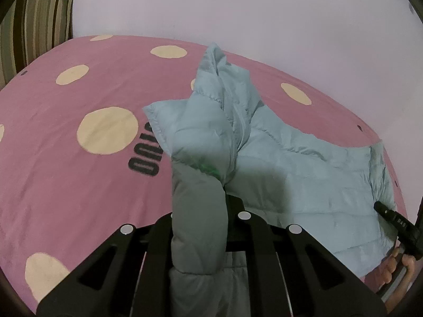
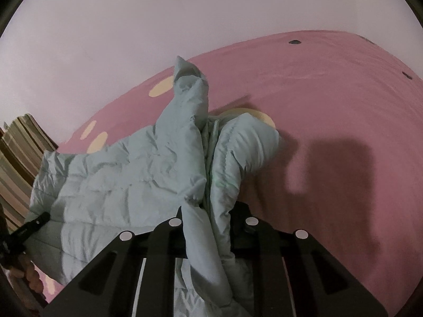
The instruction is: Fold large clothes
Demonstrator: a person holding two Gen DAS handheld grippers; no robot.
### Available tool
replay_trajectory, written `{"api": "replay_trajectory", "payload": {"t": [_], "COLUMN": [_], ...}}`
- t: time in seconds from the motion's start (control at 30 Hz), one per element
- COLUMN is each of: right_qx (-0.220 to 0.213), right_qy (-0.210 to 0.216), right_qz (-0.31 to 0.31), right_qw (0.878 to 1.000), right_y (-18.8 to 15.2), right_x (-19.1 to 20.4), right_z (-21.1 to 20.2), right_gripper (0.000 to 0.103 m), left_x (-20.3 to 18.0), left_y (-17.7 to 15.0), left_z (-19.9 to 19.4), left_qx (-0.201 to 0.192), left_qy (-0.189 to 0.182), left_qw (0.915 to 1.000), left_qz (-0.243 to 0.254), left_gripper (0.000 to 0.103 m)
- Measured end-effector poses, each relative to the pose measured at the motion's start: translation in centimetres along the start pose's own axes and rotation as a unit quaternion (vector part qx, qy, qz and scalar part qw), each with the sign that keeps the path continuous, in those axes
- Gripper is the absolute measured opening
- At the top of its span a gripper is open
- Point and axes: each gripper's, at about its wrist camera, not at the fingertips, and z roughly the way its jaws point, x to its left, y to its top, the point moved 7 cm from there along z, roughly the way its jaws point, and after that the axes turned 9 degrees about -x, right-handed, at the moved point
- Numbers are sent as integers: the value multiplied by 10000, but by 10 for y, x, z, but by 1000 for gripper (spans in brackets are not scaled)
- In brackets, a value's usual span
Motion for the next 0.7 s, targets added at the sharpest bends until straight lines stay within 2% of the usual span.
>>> {"api": "replay_trajectory", "payload": {"t": [0.2, 0.7], "right_qx": [36, 290], "right_qy": [131, 167], "right_qz": [58, 114], "right_qw": [9999, 9994], "right_y": [-18, -91], "right_x": [0, -14], "right_z": [-30, -95], "right_gripper": [14, 14], "left_x": [9, 34], "left_y": [-24, -96], "left_z": [-30, -102], "left_qx": [113, 307], "left_qy": [-8, -43], "left_qw": [9999, 9994], "left_qz": [-63, -155], "left_gripper": [8, 9]}}
